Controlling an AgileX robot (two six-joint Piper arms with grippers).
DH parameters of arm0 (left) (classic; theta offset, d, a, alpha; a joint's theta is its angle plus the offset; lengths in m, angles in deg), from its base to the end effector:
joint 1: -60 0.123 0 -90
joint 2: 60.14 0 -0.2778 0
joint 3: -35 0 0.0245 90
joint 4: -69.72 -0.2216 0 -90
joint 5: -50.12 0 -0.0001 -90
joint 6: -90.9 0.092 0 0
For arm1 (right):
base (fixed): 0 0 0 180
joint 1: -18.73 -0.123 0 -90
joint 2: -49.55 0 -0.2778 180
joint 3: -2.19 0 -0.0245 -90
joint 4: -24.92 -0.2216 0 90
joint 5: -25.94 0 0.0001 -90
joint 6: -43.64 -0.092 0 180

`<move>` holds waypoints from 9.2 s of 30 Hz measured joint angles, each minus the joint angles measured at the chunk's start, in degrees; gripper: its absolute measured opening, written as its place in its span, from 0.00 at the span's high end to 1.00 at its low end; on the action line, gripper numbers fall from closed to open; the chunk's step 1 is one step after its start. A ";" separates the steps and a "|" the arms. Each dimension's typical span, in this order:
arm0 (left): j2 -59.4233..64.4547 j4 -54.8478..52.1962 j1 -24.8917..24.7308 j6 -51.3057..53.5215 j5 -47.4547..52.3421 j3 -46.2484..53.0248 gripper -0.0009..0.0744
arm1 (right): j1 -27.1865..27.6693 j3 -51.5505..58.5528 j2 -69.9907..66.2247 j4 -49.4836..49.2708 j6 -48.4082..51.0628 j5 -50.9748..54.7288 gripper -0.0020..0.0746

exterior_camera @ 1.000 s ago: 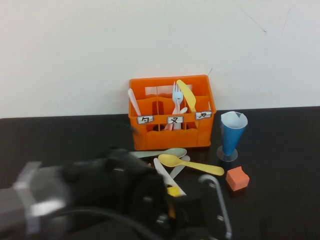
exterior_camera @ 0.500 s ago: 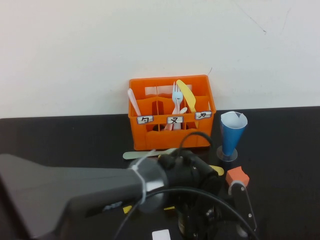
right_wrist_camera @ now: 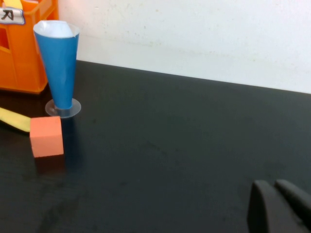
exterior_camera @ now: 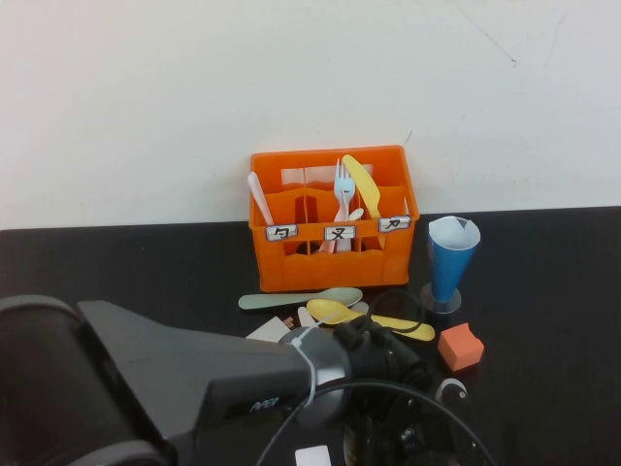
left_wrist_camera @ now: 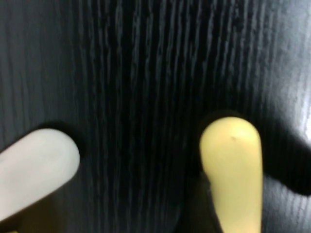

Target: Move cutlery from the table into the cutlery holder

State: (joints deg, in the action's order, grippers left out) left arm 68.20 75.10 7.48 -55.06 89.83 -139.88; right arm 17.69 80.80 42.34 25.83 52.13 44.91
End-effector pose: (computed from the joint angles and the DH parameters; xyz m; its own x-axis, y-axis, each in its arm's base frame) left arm 0.2153 -0.2899 0.1151 -0.1266 0.9828 -0.1346 0.9916 0.1289 0.0088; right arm 0.0326 0.0001 0.1749 -0.2497 -0.1670 -0.9538 -0.0544 0.9859 -0.1584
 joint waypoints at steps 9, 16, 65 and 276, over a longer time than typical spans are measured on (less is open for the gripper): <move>1.11 -1.02 -0.13 -0.87 -0.05 -0.62 0.39 | 0.00 0.00 0.00 0.00 0.00 0.00 0.98; 1.60 -4.34 -0.16 -5.75 -1.01 -1.07 0.75 | 0.00 0.00 0.00 0.00 0.00 0.00 0.98; -45.31 2.81 -0.16 -30.22 -51.17 27.92 0.74 | 0.00 0.00 0.00 0.00 1.52 0.00 0.98; -121.13 -4.20 53.21 -43.52 -20.18 72.99 0.99 | 0.00 -0.10 0.00 0.00 1.32 0.09 0.98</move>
State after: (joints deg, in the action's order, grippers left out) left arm -52.93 70.89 60.69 -98.58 69.66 -66.89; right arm 17.69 80.70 42.34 25.83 53.45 45.00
